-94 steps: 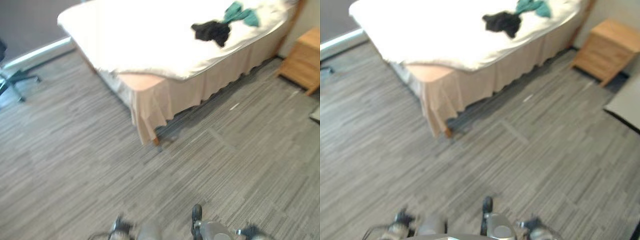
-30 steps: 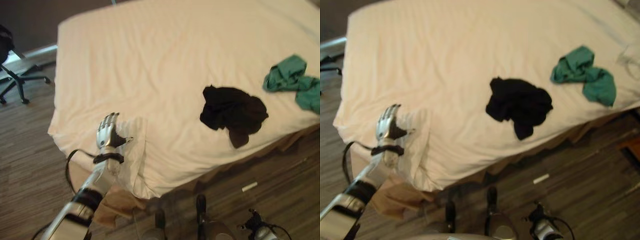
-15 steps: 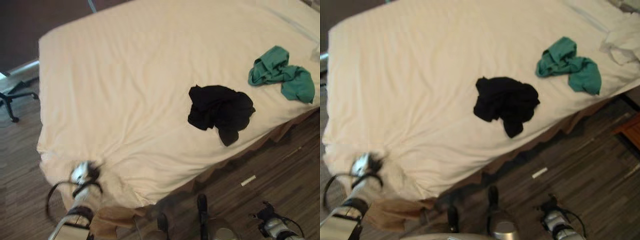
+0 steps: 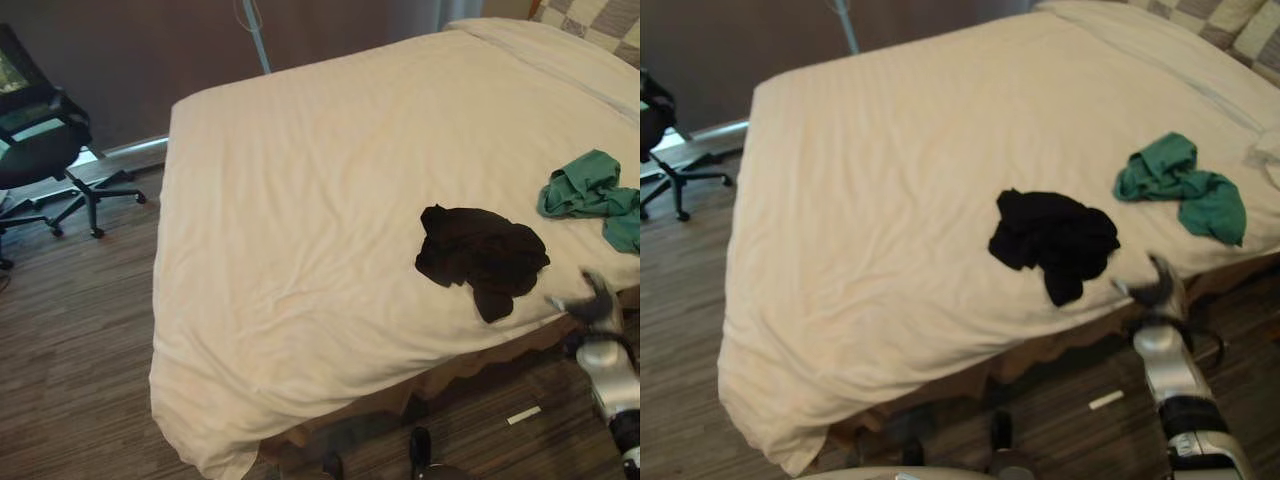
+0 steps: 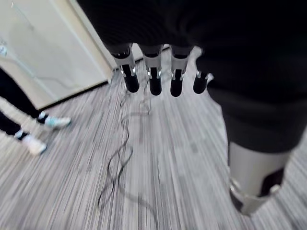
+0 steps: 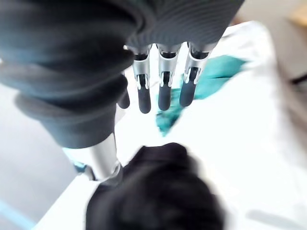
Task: Tidy up the quilt and then pick up the clothes from the bed and put them into the laundry hamper.
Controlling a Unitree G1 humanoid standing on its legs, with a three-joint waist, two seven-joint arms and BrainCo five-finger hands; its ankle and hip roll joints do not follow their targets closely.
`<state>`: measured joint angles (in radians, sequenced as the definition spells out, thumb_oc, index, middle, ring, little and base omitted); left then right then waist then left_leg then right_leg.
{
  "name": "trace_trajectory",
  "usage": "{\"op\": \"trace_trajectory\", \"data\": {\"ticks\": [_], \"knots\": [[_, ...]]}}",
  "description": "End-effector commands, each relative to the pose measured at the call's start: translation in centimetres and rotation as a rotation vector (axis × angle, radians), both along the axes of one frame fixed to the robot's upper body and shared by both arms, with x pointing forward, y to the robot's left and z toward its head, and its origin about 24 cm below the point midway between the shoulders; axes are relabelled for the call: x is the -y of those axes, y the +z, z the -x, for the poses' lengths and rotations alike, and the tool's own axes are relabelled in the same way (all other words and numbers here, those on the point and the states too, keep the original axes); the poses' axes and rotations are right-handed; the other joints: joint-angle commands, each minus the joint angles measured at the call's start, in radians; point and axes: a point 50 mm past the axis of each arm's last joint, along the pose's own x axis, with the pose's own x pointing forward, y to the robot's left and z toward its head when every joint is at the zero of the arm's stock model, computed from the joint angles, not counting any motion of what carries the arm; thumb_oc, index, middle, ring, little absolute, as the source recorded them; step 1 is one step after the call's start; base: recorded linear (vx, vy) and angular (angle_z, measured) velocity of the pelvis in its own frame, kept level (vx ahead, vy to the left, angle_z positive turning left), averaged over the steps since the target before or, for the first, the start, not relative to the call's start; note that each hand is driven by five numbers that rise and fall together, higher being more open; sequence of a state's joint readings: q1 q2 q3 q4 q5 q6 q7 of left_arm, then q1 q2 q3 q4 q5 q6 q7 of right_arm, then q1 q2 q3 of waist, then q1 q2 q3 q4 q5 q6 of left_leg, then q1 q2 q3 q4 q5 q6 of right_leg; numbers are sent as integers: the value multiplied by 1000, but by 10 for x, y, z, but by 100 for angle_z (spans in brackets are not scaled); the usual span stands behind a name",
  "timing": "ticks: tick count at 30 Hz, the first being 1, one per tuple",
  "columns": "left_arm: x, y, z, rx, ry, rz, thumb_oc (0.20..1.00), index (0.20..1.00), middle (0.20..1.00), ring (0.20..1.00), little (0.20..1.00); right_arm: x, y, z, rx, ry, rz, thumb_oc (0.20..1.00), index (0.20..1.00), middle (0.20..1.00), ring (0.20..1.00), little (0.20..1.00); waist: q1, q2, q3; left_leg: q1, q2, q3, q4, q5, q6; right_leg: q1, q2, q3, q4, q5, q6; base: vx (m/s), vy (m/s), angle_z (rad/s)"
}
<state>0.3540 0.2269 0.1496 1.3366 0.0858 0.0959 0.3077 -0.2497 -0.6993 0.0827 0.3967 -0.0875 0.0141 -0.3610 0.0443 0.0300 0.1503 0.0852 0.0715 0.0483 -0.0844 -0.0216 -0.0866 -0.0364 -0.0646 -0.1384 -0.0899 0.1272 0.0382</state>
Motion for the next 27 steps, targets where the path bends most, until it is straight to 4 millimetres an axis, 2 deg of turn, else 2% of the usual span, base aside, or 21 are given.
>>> {"op": "trace_trajectory", "data": {"ticks": [1,2,5,7,8,10,13,14,16,17,19,20,21,23,24,26,27], "knots": [[-23,-3,-68,136,-165,-49,1000,1000,1000,1000,1000,-41,49,-40,139,200,76,200,200,200,200,200,15,-25,39,-54,44,-40,-3,49,-27,80,-51,9,18,-129,113,-83,-23,16],[-12,-8,-102,224,-253,-18,1000,1000,1000,1000,1000,-85,73,-55,212,371,89,200,200,200,200,200,26,-34,55,-73,46,-46,-3,57,-30,67,-48,0,19,-129,111,-93,-30,1],[0,-6,-161,368,-389,1,1000,1000,1000,1000,1000,-148,98,-71,277,583,26,200,200,200,200,200,48,-53,99,-118,50,-63,-3,80,-36,29,-40,-11,31,-128,106,-149,-58,7],[2,0,-193,444,-468,-23,1000,1000,1000,1000,1000,-175,112,-78,306,651,-11,200,200,200,200,200,66,-63,129,-154,53,-77,-3,98,-41,-4,-35,-21,43,-128,104,-173,-65,23],[3,7,-215,496,-523,-51,1000,1000,1000,1000,1000,-193,118,-81,316,696,-25,200,200,200,200,200,81,-68,147,-177,55,-88,-3,108,-45,-26,-32,-30,53,-128,102,-164,-76,33],[6,20,-250,591,-598,-106,1000,1000,1000,1000,1000,-221,123,-84,316,754,-55,200,200,200,200,200,108,-77,175,-223,58,-108,-3,126,-53,-61,-30,-48,68,-131,99,-139,-79,20],[18,42,-296,713,-746,-202,1000,1000,1000,1000,1000,-259,111,-82,278,825,-101,200,200,200,200,200,138,-82,200,-265,58,-128,-3,137,-60,-95,-32,-77,88,-140,98,-58,-55,26],[17,42,-296,713,-746,-203,1000,1000,1000,1000,1000,-260,112,-83,280,826,-101,200,200,200,200,200,138,-83,199,-266,58,-129,-3,138,-60,-97,-32,-78,90,-141,98,-54,-42,46],[25,57,-321,787,-801,-250,1000,1000,1000,1000,1000,-284,104,-76,259,883,-133,200,200,200,200,200,157,-80,222,-301,60,-142,-3,148,-63,-125,-37,-94,115,-153,97,-92,-50,41],[35,67,-339,844,-822,-272,1000,1000,1000,1000,1000,-301,82,-69,187,923,-149,200,200,200,200,200,168,-70,242,-328,59,-151,-3,157,-65,-155,-43,-105,142,-163,97,-118,-33,26],[42,74,-351,876,-851,-283,1000,1000,1000,1000,1000,-319,63,-60,107,973,-160,200,200,200,200,200,171,-63,263,-347,58,-151,-3,161,-63,-185,-47,-106,170,-170,96,-94,2,24],[42,74,-352,876,-850,-283,1000,1000,1000,1000,1000,-319,63,-60,108,973,-160,200,200,200,200,200,171,-64,263,-349,58,-150,-3,162,-62,-189,-48,-105,173,-172,96,-118,6,11],[50,82,-364,907,-891,-290,1000,1000,1000,1000,1000,-332,41,-52,4,1019,-182,200,200,200,200,200,173,-59,286,-372,61,-147,17,162,-60,-220,-56,-99,206,-181,93,-128,8,2],[58,90,-374,942,-945,-298,1000,1000,1000,1000,1000,-346,26,-40,-96,1098,-232,200,200,200,200,200,172,-60,304,-412,55,-141,73,143,-52,-259,-71,-93,253,-188,90,-127,12,4],[58,90,-374,942,-945,-298,1000,1000,1000,1000,1000,-346,26,-40,-96,1099,-232,200,200,200,200,200,172,-60,303,-414,55,-141,75,143,-52,-261,-72,-93,254,-188,90,-93,8,1],[57,91,-374,949,-964,-303,1000,1000,1000,1000,1000,-357,9,-19,-223,1224,-352,200,200,200,200,200,165,-73,311,-432,46,-131,146,103,-39,-270,-83,-76,287,-199,88,-66,11,-8],[57,91,-374,950,-964,-303,1000,1000,1000,1000,1000,-356,9,-19,-223,1224,-352,200,200,200,200,200,164,-72,309,-437,45,-132,146,107,-38,-272,-83,-77,283,-194,89,-8,13,-17]]}}
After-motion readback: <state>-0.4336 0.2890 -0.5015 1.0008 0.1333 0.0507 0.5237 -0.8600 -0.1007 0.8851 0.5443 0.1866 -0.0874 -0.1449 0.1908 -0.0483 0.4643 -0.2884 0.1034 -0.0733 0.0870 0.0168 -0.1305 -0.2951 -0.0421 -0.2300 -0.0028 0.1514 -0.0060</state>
